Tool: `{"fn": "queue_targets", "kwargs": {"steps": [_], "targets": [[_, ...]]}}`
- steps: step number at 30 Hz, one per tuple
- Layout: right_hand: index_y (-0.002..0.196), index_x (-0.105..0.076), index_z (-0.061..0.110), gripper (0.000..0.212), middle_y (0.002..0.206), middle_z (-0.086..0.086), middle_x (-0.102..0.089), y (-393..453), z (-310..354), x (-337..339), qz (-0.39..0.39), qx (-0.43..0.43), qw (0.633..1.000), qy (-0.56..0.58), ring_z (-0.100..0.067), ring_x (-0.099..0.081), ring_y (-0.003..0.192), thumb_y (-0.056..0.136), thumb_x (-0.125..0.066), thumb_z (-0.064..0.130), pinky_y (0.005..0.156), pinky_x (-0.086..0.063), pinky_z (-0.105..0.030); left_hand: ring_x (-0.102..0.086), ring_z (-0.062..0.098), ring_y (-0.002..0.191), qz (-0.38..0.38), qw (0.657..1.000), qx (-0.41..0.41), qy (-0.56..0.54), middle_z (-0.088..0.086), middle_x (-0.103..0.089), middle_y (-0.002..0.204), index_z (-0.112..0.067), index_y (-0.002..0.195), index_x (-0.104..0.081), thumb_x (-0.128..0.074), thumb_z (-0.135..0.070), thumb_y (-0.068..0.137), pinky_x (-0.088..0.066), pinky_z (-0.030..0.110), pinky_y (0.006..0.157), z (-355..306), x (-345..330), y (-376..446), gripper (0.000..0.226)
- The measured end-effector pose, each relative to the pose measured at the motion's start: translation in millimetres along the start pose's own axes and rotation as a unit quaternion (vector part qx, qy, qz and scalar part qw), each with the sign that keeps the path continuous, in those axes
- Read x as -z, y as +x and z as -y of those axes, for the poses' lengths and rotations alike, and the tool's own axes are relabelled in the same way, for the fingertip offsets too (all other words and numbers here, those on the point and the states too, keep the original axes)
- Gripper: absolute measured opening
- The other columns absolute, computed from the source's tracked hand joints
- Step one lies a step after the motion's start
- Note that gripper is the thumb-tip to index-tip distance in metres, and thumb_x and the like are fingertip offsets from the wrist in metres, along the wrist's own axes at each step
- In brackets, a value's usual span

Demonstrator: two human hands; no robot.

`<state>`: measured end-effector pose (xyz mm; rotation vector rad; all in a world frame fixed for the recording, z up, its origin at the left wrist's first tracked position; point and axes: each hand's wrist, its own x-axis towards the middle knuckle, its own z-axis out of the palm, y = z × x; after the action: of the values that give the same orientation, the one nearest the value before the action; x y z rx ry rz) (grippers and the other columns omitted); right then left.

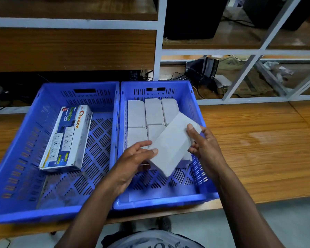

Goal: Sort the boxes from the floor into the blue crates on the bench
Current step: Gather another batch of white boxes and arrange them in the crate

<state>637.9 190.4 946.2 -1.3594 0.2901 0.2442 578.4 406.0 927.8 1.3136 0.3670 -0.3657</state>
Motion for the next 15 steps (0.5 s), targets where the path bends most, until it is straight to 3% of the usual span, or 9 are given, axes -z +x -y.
{"fn": "queue_targets", "kwargs": {"steps": [2, 5, 7, 11, 15], "targets": [[0.134, -0.050, 0.016, 0.055, 0.100, 0.001, -0.078, 0.4, 1.1, -6.8, 0.023, -0.001, 1.000, 0.020, -0.011, -0.074, 0.082, 0.089, -0.075, 0.033, 0.070, -0.057, -0.027, -0.070, 0.015, 0.095, 0.011, 0.999, 0.008, 0.033, -0.009, -0.079, 0.100, -0.026, 0.122, -0.067, -0.074, -0.029, 0.091, -0.052, 0.034, 0.083, 3.8, -5.3, -1.6, 0.032], [0.139, -0.043, 0.022, 0.061, 0.115, -0.001, -0.076, -0.3, -4.0, -17.5, 0.051, -0.023, 0.998, -0.011, -0.020, -0.074, 0.101, 0.089, -0.077, 0.028, 0.087, -0.058, -0.037, -0.070, 0.018, 0.092, -0.005, 1.000, 0.012, -0.013, 0.004, -0.077, 0.111, -0.020, 0.126, -0.066, -0.075, -0.031, 0.090, -0.054, 0.030, 0.075, 11.1, -12.4, 1.4, 0.038], [0.137, -0.043, 0.023, 0.060, 0.110, 0.002, -0.075, -4.2, -12.0, -25.3, 0.061, -0.045, 0.997, -0.029, -0.017, -0.075, 0.096, 0.089, -0.079, 0.023, 0.083, -0.059, -0.037, -0.072, 0.019, 0.090, -0.055, 0.997, -0.005, -0.055, 0.008, -0.077, 0.111, -0.020, 0.125, -0.065, -0.075, -0.031, 0.090, -0.056, 0.031, 0.075, 13.1, -14.8, 4.5, 0.038], [0.132, -0.049, 0.034, 0.060, 0.123, -0.002, -0.065, -15.6, -27.4, -33.2, 0.092, -0.038, 0.981, -0.164, -0.016, -0.072, 0.097, 0.084, -0.083, 0.040, 0.080, -0.060, -0.038, -0.076, 0.017, 0.087, -0.121, 0.987, -0.047, -0.090, 0.004, -0.078, 0.103, -0.021, 0.127, -0.060, -0.077, -0.028, 0.089, -0.058, 0.028, 0.070, 13.2, -13.8, 10.6, 0.042], [0.133, -0.050, 0.023, 0.055, 0.109, -0.011, -0.066, -9.2, -29.9, -41.0, 0.081, -0.050, 0.985, -0.141, -0.014, -0.070, 0.074, 0.087, -0.081, 0.027, 0.075, -0.060, -0.035, -0.076, 0.013, 0.094, -0.125, 0.987, -0.066, -0.073, 0.001, -0.079, 0.104, -0.024, 0.132, -0.058, -0.074, -0.027, 0.092, -0.059, 0.025, 0.078, 10.5, -9.4, 12.6, 0.043]]}}
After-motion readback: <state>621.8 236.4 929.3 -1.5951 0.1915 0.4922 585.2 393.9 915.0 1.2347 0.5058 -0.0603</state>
